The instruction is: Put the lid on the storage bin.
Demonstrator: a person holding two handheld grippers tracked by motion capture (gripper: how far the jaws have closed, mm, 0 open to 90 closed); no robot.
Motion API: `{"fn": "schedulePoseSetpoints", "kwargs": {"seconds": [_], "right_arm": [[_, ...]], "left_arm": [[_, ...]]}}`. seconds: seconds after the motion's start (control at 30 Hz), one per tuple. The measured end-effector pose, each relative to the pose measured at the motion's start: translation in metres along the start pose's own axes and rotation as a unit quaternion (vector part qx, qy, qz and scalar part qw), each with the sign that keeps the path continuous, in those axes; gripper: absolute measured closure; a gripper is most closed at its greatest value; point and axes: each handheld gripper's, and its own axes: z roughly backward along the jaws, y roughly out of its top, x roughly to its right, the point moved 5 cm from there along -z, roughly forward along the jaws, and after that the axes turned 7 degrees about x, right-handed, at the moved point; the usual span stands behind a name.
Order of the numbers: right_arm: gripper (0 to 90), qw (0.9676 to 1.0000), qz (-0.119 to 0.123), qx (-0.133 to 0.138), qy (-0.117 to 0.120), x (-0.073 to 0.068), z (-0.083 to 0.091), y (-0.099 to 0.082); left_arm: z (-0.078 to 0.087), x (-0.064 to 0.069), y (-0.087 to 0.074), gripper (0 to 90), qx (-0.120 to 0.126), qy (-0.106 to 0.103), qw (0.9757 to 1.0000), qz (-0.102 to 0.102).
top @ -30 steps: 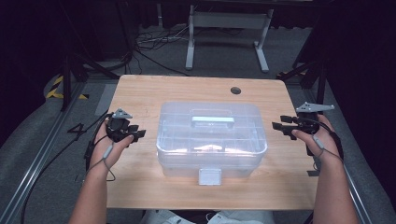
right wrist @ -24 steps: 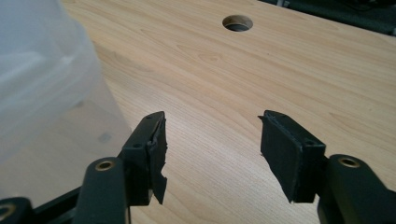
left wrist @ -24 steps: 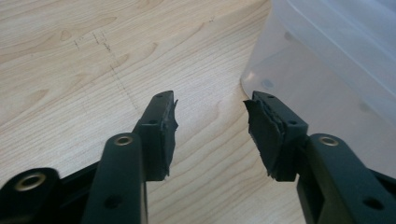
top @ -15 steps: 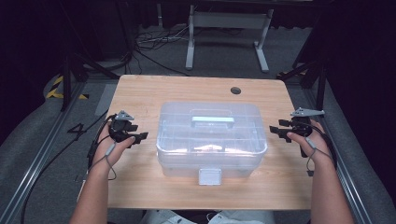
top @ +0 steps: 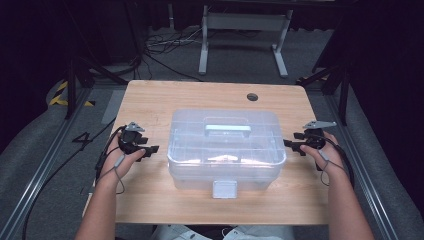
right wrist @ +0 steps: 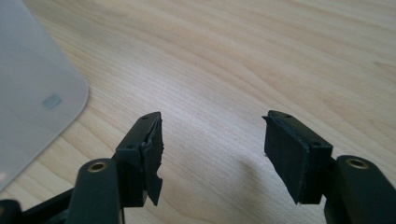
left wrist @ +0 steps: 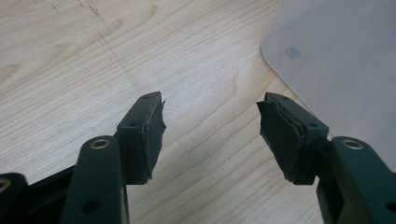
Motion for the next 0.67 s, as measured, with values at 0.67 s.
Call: {"fn": "schedulePoseSetpoints", "kwargs": {"seconds": [0.67], "right_arm": [[36.0,0.9991,0.033,-0.019,0.02,-0.015,-0.019,-0.004]], "left_arm": [[-0.008,0.007,-0.011,28.3,-0.06,-0.028,0.9975,-0.025]]}}
